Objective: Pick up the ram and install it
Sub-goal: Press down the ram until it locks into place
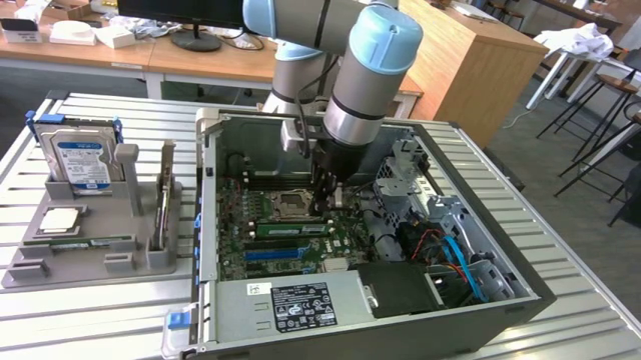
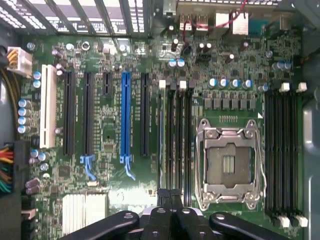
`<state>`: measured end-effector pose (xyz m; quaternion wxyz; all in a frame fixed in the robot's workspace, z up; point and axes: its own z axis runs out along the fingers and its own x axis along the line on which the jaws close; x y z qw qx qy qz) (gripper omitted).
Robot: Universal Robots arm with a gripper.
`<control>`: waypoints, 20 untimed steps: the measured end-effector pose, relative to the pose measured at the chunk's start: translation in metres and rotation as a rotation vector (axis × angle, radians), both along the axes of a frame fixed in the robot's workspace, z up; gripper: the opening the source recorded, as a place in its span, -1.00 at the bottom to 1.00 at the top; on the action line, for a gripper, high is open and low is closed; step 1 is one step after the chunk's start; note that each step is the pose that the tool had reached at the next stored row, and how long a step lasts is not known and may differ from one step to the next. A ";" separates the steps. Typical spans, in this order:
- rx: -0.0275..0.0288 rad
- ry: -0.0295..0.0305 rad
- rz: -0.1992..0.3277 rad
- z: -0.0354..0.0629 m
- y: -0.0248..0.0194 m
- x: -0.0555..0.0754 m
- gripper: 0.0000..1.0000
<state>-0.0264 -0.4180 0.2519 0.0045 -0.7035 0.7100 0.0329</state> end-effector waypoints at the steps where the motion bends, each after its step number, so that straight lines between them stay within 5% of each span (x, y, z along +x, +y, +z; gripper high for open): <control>1: 0.0000 0.0000 0.000 0.0000 0.0000 -0.002 -0.80; 20: -0.0001 0.0000 0.000 -0.0007 0.0000 -0.034 -0.80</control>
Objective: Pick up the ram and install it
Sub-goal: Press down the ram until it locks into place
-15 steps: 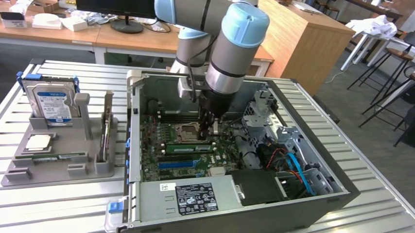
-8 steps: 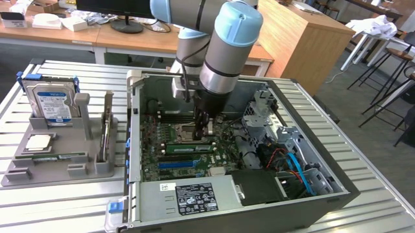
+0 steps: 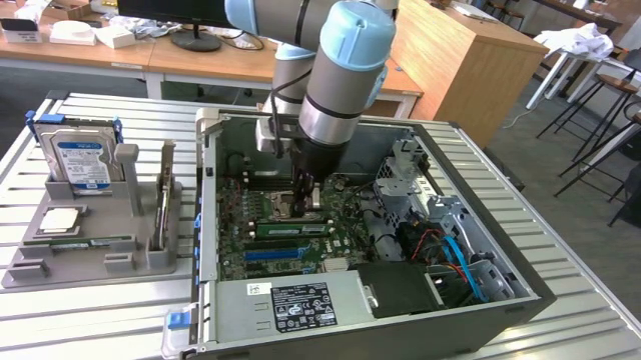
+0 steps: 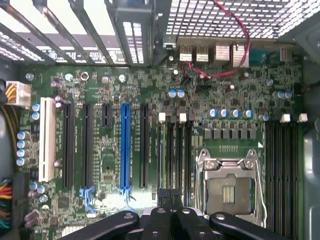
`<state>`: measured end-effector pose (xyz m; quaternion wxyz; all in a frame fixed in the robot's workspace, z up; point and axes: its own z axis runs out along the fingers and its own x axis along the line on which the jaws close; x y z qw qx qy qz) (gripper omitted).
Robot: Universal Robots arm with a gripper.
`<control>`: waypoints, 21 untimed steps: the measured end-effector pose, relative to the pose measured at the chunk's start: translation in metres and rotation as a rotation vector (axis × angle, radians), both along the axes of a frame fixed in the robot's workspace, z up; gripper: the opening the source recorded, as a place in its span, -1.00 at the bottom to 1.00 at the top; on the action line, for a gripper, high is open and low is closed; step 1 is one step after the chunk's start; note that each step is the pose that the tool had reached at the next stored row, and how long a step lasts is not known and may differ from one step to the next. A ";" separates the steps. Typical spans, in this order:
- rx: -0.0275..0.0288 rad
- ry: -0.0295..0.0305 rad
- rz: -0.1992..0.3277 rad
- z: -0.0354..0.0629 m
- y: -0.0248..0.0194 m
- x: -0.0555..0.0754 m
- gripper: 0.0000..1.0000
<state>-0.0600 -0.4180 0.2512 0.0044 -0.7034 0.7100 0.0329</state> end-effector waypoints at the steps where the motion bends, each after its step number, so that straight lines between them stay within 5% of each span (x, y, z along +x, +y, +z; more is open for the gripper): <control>1: 0.0000 0.0000 0.000 -0.0001 0.0000 -0.002 -0.80; 21: 0.0000 0.0000 0.000 -0.0009 0.0000 -0.025 -0.80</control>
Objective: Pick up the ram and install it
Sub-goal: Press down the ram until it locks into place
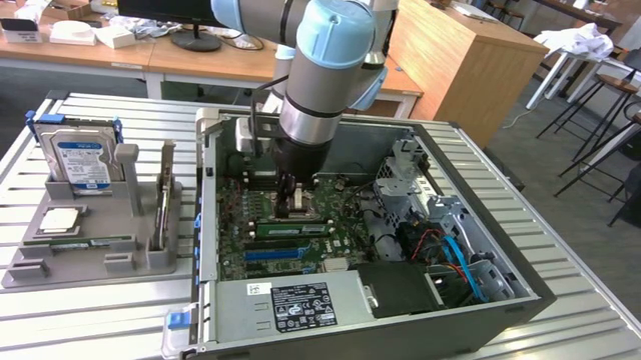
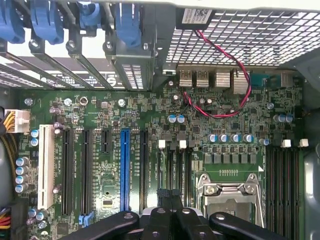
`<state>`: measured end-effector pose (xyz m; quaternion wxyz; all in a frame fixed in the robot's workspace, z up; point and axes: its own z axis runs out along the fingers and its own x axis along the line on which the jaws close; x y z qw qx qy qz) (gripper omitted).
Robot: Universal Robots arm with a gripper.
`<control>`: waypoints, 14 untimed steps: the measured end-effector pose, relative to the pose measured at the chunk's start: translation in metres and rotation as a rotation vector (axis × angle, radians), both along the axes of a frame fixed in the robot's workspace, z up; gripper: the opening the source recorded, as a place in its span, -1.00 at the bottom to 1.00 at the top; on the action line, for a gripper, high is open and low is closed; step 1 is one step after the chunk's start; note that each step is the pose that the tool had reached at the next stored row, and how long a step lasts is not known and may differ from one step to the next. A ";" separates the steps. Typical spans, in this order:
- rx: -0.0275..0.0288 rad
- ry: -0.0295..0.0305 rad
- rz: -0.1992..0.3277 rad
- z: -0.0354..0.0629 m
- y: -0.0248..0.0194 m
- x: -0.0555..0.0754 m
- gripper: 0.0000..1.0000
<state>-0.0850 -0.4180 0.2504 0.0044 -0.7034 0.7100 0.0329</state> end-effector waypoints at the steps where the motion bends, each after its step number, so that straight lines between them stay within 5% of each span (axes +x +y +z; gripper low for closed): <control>1: 0.0000 0.0000 0.000 0.0000 0.0000 0.000 -0.80; 14: 0.0000 0.0000 0.000 -0.0003 -0.0014 0.000 -0.80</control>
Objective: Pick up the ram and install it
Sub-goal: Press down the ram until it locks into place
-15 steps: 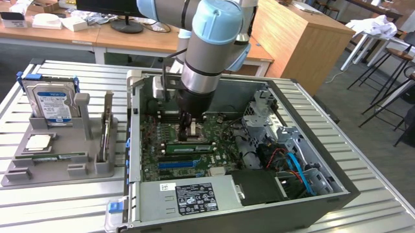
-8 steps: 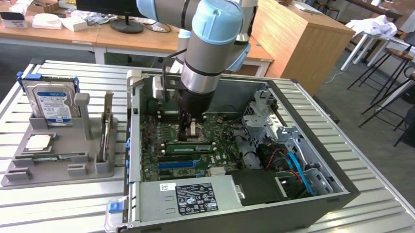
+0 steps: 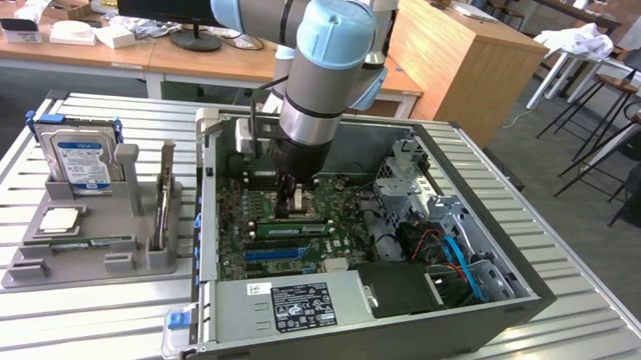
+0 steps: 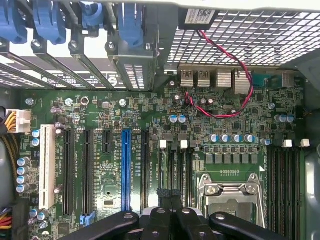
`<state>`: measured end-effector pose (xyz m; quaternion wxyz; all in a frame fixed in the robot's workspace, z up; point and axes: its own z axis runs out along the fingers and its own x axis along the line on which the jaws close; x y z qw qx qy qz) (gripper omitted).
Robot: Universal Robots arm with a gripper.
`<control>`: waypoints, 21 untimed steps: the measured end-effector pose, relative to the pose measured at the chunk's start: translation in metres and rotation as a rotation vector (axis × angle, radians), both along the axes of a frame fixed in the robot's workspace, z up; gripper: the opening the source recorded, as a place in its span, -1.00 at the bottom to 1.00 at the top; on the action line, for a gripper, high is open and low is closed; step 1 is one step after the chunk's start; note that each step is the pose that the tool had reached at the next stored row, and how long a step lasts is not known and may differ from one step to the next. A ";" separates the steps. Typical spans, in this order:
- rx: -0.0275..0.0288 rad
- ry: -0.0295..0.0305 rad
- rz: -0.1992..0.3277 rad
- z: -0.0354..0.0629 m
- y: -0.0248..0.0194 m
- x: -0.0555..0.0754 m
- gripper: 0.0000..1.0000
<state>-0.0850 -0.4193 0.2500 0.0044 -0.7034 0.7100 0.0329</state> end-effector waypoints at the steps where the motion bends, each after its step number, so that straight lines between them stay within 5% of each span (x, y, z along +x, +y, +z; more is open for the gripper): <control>1: 0.0000 0.0000 0.000 -0.0004 0.0000 0.000 -0.80; 21: 0.0000 0.0000 0.000 -0.0095 0.0001 0.000 -0.80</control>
